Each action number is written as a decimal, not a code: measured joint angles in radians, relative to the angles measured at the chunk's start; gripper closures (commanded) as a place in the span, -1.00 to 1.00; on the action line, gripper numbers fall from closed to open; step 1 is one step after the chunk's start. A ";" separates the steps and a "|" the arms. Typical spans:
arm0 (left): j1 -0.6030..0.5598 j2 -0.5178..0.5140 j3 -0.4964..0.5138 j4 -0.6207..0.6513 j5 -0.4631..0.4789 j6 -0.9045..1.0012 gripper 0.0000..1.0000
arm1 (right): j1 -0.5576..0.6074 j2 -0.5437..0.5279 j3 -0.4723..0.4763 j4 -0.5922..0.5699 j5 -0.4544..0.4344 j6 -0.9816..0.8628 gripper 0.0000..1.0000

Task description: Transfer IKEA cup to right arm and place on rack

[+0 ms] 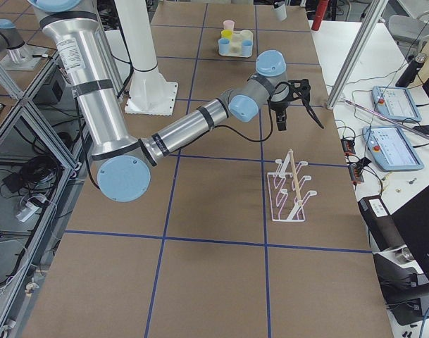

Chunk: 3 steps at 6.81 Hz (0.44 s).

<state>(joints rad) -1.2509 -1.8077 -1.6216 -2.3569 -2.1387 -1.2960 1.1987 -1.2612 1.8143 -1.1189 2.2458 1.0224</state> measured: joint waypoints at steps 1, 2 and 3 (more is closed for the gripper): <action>0.046 0.000 -0.003 -0.112 0.015 -0.149 1.00 | -0.076 0.002 -0.002 0.144 -0.075 0.199 -0.98; 0.091 -0.001 -0.002 -0.230 0.046 -0.299 1.00 | -0.177 0.003 -0.005 0.285 -0.193 0.382 -0.98; 0.144 -0.006 0.001 -0.332 0.114 -0.448 1.00 | -0.288 0.012 -0.007 0.398 -0.335 0.517 -0.98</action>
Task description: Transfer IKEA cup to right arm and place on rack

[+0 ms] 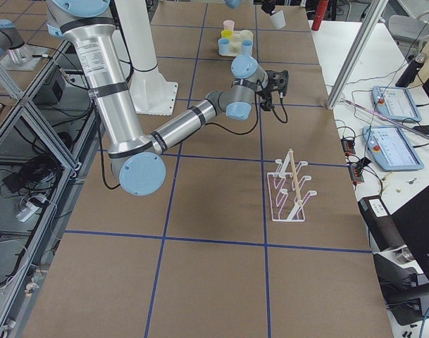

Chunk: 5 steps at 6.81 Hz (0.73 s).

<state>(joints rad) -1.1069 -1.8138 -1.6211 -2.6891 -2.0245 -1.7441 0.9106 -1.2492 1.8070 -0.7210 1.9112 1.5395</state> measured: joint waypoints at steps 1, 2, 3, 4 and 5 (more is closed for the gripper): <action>0.064 -0.006 0.007 -0.100 0.089 -0.138 1.00 | -0.106 0.021 -0.002 0.078 -0.140 0.092 -0.98; 0.132 -0.012 0.017 -0.204 0.175 -0.257 1.00 | -0.208 0.051 -0.004 0.136 -0.279 0.159 -0.98; 0.194 -0.031 0.030 -0.307 0.244 -0.360 1.00 | -0.294 0.084 -0.007 0.189 -0.404 0.211 -0.98; 0.238 -0.068 0.047 -0.387 0.286 -0.440 1.00 | -0.352 0.116 -0.011 0.225 -0.482 0.239 -0.98; 0.267 -0.109 0.060 -0.435 0.303 -0.486 1.00 | -0.381 0.151 -0.013 0.245 -0.517 0.261 -0.98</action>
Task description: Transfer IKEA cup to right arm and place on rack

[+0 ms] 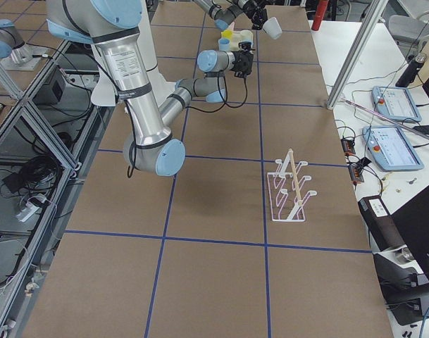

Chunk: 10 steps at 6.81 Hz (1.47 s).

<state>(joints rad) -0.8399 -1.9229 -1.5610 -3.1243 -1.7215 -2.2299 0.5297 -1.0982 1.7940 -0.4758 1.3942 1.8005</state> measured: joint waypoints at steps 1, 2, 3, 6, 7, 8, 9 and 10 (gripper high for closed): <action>0.019 -0.028 0.003 -0.051 0.023 -0.048 1.00 | -0.011 0.031 -0.001 0.022 -0.013 0.027 -0.98; 0.026 -0.043 0.005 -0.110 0.055 -0.116 1.00 | -0.016 0.048 -0.001 0.058 -0.025 0.051 -0.98; 0.031 -0.053 0.005 -0.148 0.075 -0.166 1.00 | -0.018 0.057 -0.005 0.099 -0.039 0.061 -0.98; 0.077 -0.092 0.040 -0.289 0.160 -0.306 1.00 | -0.022 0.124 -0.040 0.140 -0.059 0.079 -0.98; 0.114 -0.103 0.054 -0.324 0.212 -0.323 1.00 | -0.023 0.140 -0.045 0.144 -0.070 0.094 -0.98; 0.136 -0.111 0.060 -0.341 0.238 -0.329 1.00 | -0.023 0.155 -0.056 0.145 -0.086 0.102 -0.98; 0.149 -0.119 0.061 -0.347 0.246 -0.331 1.00 | -0.023 0.170 -0.070 0.146 -0.096 0.105 -0.98; 0.165 -0.129 0.063 -0.348 0.250 -0.330 1.00 | -0.023 0.178 -0.081 0.146 -0.102 0.106 -0.98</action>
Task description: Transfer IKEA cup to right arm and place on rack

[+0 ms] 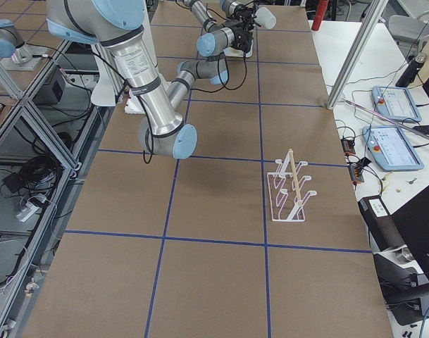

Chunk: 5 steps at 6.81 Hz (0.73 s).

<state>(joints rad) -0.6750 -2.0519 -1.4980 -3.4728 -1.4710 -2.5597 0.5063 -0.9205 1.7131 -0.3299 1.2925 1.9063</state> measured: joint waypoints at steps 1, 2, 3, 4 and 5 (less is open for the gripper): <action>0.022 -0.010 0.002 0.003 0.005 0.004 1.00 | 0.000 0.003 -0.008 0.000 -0.005 0.000 -0.98; 0.046 -0.017 0.007 0.009 0.011 0.010 1.00 | 0.000 0.005 -0.015 0.000 -0.009 0.000 -0.98; 0.059 -0.024 0.012 0.012 0.014 0.014 1.00 | 0.000 0.006 -0.020 0.000 -0.011 0.000 -0.98; 0.065 -0.030 0.014 0.013 0.015 0.015 1.00 | 0.000 0.006 -0.028 0.000 -0.011 0.000 -0.98; 0.067 -0.032 0.014 0.013 0.015 0.016 1.00 | 0.000 0.007 -0.039 0.000 -0.012 -0.001 -0.98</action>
<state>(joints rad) -0.6083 -2.0841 -1.4839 -3.4603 -1.4562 -2.5432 0.5062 -0.9138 1.6744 -0.3298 1.2810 1.9057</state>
